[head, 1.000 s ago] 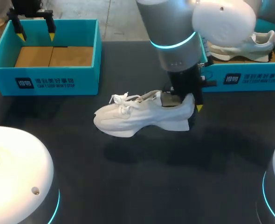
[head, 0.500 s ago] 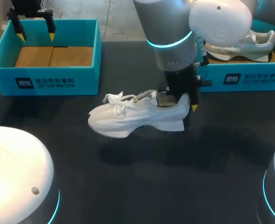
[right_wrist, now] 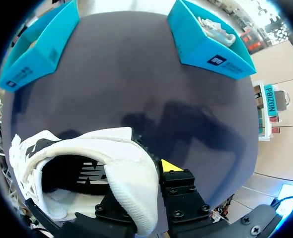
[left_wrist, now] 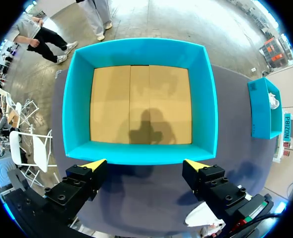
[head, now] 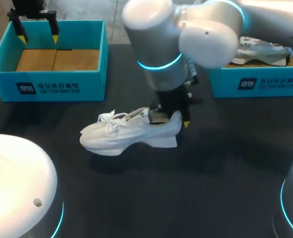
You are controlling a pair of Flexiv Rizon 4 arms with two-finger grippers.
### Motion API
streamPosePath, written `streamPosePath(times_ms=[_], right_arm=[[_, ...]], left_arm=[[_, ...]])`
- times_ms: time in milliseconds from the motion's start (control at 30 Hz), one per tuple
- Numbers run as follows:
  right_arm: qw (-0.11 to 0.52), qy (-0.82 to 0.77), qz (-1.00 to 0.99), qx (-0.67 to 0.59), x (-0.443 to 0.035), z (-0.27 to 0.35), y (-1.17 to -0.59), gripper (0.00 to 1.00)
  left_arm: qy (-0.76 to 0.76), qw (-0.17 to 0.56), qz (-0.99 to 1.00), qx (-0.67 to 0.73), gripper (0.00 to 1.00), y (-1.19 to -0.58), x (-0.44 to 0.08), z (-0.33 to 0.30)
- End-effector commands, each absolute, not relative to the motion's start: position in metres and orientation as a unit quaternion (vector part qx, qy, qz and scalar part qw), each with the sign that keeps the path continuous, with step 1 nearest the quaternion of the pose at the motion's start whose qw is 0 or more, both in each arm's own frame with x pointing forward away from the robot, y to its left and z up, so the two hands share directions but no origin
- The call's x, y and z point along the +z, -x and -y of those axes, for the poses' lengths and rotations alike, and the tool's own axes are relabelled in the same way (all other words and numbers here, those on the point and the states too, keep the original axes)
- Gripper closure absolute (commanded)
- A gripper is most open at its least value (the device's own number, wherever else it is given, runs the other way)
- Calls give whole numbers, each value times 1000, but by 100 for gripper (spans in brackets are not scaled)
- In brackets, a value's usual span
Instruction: Take the shoe out of the shoebox, open the shoe tongue, remove and reinsert the insole, then place the shoe into the shoebox
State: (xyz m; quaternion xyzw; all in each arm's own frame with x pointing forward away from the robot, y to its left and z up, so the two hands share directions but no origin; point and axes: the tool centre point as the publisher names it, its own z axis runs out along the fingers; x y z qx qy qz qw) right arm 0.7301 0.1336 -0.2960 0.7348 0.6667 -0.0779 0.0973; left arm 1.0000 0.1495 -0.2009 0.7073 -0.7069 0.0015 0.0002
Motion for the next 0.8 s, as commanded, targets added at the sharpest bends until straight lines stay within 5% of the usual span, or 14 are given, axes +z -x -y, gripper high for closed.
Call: streamPosePath(times_ms=[33, 800], right_arm=[[88, -737, -665, -82, -321, -142, -735, 100], [119, -745, -654, -56, -362, -149, -746, 100]], left_arm=[[-707, 0, 707, 1, 0, -1000, -201, -150], [-707, 0, 707, 1, 0, -1000, -201, -150]])
